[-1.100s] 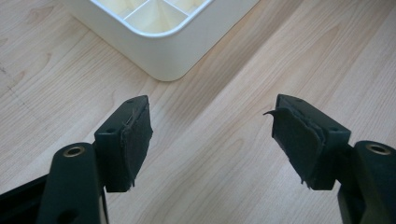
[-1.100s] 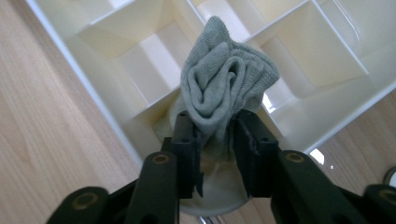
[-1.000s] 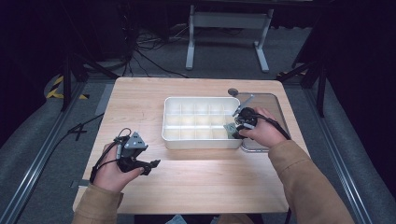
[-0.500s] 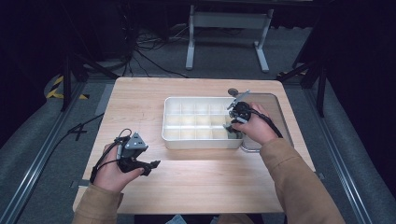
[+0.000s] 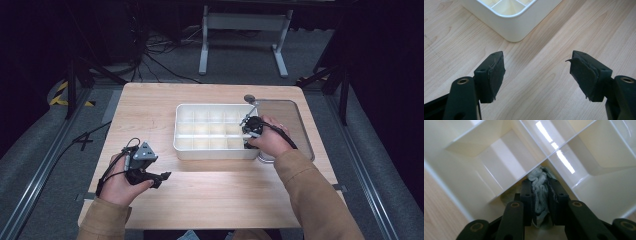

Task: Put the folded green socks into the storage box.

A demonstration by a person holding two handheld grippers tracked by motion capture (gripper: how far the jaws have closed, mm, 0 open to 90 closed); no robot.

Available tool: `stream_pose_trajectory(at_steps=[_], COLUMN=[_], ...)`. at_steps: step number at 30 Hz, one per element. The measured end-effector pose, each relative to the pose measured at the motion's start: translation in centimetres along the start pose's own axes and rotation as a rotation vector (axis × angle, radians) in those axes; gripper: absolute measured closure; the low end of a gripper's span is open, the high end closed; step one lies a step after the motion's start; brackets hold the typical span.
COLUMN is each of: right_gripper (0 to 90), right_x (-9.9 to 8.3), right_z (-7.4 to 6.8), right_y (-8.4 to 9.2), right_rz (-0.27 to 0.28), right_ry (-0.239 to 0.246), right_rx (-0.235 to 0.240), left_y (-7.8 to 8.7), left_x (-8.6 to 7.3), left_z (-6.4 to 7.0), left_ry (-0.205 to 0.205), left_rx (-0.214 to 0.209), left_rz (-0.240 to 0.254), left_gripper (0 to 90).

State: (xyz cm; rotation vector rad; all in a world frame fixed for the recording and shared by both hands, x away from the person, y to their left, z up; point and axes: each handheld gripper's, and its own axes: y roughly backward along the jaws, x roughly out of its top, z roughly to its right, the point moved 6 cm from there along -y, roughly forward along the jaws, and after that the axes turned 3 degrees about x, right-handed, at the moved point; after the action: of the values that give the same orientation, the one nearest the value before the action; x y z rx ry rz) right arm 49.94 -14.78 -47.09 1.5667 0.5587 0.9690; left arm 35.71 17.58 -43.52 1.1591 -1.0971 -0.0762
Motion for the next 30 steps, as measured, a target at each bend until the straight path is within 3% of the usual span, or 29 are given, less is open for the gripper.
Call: stream_pose_trajectory(at_steps=[6, 15, 18, 22, 25, 30], right_gripper=[74.5, 68.8, 54.4, 54.7, 54.4, 54.1], right_x=[0.1, 0.0, -0.2, -0.3, -0.2, -0.3], right_z=[0.2, 0.2, 0.4, 0.4, 0.0, -0.6], right_y=[-0.4, 0.2, 1.4, 2.8, 4.6, 6.6], right_rz=[-0.009, 0.027, 0.098, 0.144, 0.218, 0.288], right_ry=[-0.039, -0.084, -0.112, -0.101, -0.092, -0.073], right_rx=[0.019, 0.026, 0.018, 0.007, 0.01, 0.011], left_y=[0.1, -0.1, -0.2, -0.2, -0.1, 0.2], left_x=[0.0, 0.1, 0.1, 0.2, 0.4, 0.6], left_z=[0.0, 0.0, 0.1, 0.2, 0.2, 0.4], left_ry=[0.001, -0.011, -0.003, -0.01, -0.018, -0.024], left_rx=[0.002, 0.0, -0.005, -0.003, -0.002, -0.003], left_rz=[0.002, -0.006, -0.008, -0.006, -0.003, 0.001], left_gripper=[28.4, 28.3, 28.3, 28.2, 28.1, 28.1])
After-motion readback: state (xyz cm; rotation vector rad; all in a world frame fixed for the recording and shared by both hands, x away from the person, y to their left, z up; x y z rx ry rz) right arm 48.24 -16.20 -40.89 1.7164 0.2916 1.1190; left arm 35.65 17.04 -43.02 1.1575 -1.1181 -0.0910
